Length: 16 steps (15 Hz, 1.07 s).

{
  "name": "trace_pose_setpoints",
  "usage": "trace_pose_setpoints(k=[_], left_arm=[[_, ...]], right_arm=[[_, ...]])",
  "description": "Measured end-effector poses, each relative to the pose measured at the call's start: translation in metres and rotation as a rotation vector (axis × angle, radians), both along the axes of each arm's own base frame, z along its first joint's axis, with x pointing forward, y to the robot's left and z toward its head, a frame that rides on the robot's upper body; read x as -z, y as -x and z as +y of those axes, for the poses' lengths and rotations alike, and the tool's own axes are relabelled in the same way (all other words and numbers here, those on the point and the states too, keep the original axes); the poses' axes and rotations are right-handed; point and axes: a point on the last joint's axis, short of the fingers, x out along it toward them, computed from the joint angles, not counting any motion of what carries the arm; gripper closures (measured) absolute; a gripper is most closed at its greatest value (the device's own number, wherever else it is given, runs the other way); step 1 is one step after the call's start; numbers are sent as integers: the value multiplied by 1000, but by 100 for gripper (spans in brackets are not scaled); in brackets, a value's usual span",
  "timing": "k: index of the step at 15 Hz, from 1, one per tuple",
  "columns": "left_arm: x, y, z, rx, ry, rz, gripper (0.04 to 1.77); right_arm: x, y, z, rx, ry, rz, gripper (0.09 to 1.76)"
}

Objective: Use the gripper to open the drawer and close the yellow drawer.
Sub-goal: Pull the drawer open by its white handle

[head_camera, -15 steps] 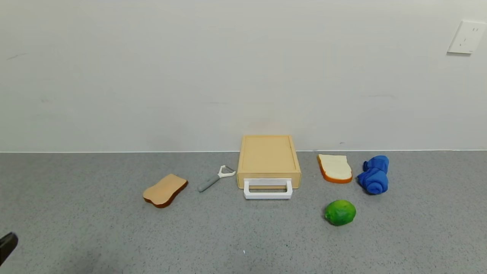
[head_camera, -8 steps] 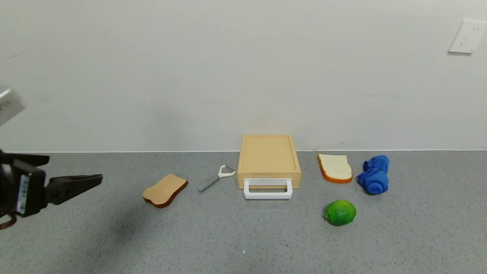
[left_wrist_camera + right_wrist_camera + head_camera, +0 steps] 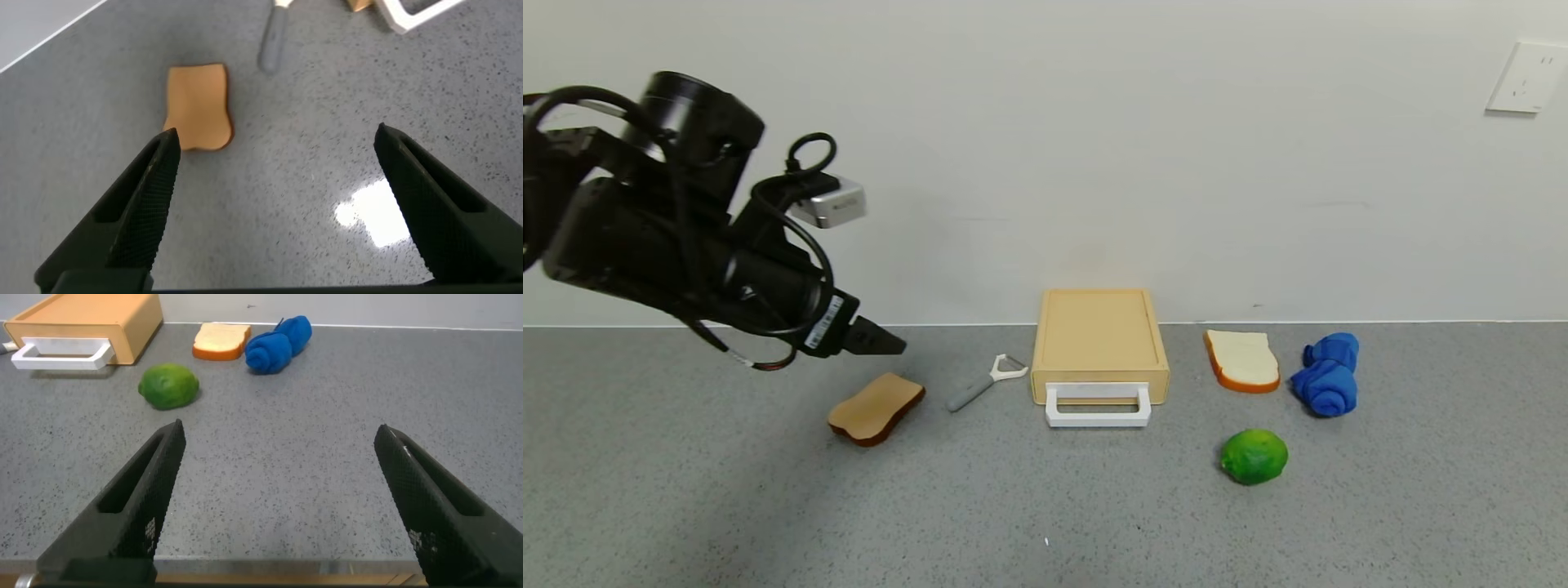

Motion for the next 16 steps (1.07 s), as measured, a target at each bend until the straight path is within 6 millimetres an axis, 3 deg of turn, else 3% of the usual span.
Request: trace_pose_setpoints(k=[4,7,8,11,14,15,16], left_arm=[[19,-19,-39,133,10,54,9],[25,-23,-52,212,61,82,10],[25,-25,-55,219,68,75,32],[25,-28,-58,246,97,61,77],[28,-29,-58,250,96,67,107],[28,-29,-58,252,95,68,156],[29,-30,-59,254,94,69,170]], right_arm=[[0,0,0,0,0,0,15],[0,0,0,0,0,0,15],[0,0,0,0,0,0,15],[0,0,0,0,0,0,15],[0,0,0,0,0,0,15],[0,0,0,0,0,0,15],[0,0,0,0,0,0,15]])
